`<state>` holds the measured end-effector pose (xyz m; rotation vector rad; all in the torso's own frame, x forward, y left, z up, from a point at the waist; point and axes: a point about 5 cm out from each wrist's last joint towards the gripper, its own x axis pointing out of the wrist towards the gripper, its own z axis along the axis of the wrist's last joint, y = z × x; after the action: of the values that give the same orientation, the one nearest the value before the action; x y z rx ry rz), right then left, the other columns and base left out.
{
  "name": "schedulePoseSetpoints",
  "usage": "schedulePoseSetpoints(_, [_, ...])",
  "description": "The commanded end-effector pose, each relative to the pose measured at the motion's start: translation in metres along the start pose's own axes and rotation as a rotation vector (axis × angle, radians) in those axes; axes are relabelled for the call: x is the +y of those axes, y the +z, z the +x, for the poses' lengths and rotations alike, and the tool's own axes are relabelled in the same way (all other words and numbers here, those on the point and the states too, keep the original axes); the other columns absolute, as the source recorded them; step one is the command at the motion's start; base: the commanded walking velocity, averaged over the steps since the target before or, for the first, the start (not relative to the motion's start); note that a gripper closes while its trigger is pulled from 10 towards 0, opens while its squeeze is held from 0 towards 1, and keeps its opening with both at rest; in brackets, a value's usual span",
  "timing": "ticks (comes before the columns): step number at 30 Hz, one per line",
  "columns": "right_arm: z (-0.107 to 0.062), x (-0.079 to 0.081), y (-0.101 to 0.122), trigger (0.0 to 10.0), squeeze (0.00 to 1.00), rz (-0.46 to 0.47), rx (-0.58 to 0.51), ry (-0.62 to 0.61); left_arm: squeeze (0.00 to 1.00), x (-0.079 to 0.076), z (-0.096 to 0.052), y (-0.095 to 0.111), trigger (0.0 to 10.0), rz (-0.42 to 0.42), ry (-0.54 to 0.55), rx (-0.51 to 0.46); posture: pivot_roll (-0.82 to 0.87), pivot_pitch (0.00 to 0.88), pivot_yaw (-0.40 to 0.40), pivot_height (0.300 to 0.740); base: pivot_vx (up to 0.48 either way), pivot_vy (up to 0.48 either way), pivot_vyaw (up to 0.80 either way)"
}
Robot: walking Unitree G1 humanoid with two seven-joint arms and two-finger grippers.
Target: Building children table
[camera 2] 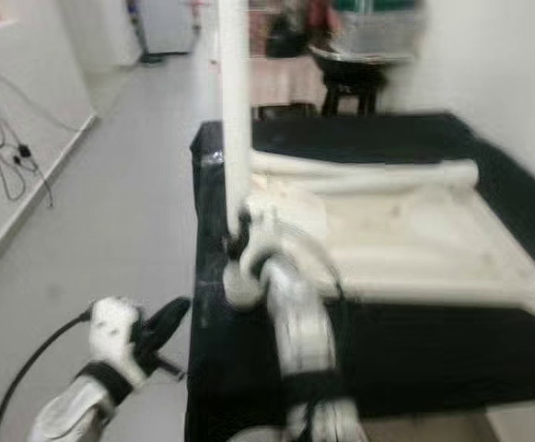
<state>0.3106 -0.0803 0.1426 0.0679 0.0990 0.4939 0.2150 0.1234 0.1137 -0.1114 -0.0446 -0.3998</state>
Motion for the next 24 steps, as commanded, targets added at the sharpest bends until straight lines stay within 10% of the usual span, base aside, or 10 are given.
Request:
schedulePoseSetpoints(1, [-0.001, 0.005, -0.042, 0.0, 0.00, 0.057, 0.228, 0.071, 0.00, -0.002, 0.004, 0.002, 10.0, -0.009, -0.023, -0.001, -0.01, 0.032, 0.018, 0.740, 0.000, 0.000, 0.00])
schedulePoseSetpoints(7, [0.016, -0.005, -0.024, 0.0, 0.00, -0.054, 0.198, 0.094, 0.00, 0.000, 0.005, 0.001, 10.0, 0.004, -0.012, -0.004, -0.01, 0.037, 0.017, 0.740, 0.000, 0.000, 0.00])
schedulePoseSetpoints(9, [0.014, -0.004, -0.023, 1.9, 0.00, -0.044, 0.207, 0.049, 0.00, 0.000, 0.004, 0.002, 10.0, 0.006, -0.006, -0.006, -0.01, 0.039, 0.017, 0.740, 0.000, 0.000, 0.00])
schedulePoseSetpoints(10, [0.013, -0.004, -0.023, 10.0, 0.00, -0.031, 0.219, 0.029, 0.00, 0.001, 0.004, 0.002, 10.0, 0.006, -0.005, -0.007, -0.01, 0.039, 0.017, 0.740, 0.000, 0.000, 0.00])
schedulePoseSetpoints(11, [0.015, 0.002, -0.017, 10.0, 1.00, -0.013, 0.209, 0.126, 0.00, 0.001, 0.004, 0.001, 10.0, -0.001, -0.011, -0.004, -0.01, 0.038, 0.020, 0.740, 0.000, 0.000, 0.00])
schedulePoseSetpoints(18, [0.020, 0.017, 0.025, 10.0, 1.00, -0.122, 0.112, 0.714, 0.00, 0.001, 0.005, 0.001, 10.0, -0.013, -0.023, 0.002, 0.00, 0.033, 0.019, 0.740, 0.000, 0.000, 0.00])
schedulePoseSetpoints(19, [0.019, 0.016, 0.025, 10.0, 0.00, -0.161, 0.127, 0.808, 0.00, 0.001, 0.006, 0.000, 10.0, -0.011, -0.022, 0.002, 0.01, 0.029, 0.017, 0.740, 0.000, 0.000, 0.00])
schedulePoseSetpoints(24, [0.021, 0.012, 0.024, 10.0, 0.00, -0.211, 0.196, 0.981, 0.00, 0.001, 0.007, 0.000, 10.0, -0.009, -0.019, 0.002, 0.01, 0.021, 0.015, 0.740, 0.000, 0.000, 0.00])
